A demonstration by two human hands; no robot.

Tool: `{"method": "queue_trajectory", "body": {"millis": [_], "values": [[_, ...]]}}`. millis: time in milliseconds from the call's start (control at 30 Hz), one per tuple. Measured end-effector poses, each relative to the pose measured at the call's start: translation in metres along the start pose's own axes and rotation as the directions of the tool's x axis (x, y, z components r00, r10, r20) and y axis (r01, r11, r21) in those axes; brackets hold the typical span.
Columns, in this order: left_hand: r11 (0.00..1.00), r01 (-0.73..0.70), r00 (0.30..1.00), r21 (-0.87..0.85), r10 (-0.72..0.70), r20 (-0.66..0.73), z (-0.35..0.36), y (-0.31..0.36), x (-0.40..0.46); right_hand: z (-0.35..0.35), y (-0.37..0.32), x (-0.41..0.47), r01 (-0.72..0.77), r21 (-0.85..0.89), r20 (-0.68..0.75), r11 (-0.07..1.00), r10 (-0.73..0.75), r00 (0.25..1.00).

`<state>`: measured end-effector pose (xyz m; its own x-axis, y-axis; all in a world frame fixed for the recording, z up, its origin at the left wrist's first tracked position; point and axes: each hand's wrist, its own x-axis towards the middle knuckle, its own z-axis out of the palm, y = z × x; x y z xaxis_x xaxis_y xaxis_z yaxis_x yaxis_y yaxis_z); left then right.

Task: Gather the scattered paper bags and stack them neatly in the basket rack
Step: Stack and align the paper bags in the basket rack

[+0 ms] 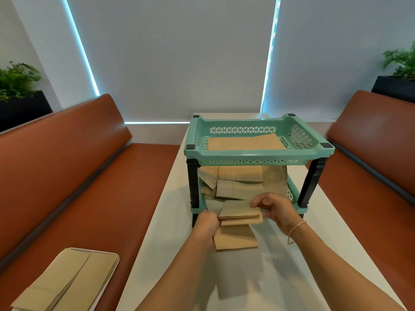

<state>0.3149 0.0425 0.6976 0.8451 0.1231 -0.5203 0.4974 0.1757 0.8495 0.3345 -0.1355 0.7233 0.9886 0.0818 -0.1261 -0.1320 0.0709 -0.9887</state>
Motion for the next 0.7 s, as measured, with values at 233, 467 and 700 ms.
{"method": "queue_trajectory", "body": {"millis": [233, 467, 700], "values": [[0.995, -0.022, 0.997, -0.102, 0.029, 0.072, 0.003, 0.006, 0.001, 0.008, 0.006, -0.002, 0.008, -0.242, 0.018, 0.97, -0.003, 1.0], [0.977, -0.152, 0.986, -0.147, 0.16, 0.045, 0.013, 0.004, -0.002, 0.019, 0.011, -0.004, 0.021, -0.341, -0.071, 0.94, -0.048, 0.996], [0.896, -0.299, 0.952, -0.327, 0.302, -0.042, 0.024, 0.012, -0.006, 0.024, 0.018, -0.02, -0.336, 0.183, -0.051, 0.924, 0.35, 0.935]]}}
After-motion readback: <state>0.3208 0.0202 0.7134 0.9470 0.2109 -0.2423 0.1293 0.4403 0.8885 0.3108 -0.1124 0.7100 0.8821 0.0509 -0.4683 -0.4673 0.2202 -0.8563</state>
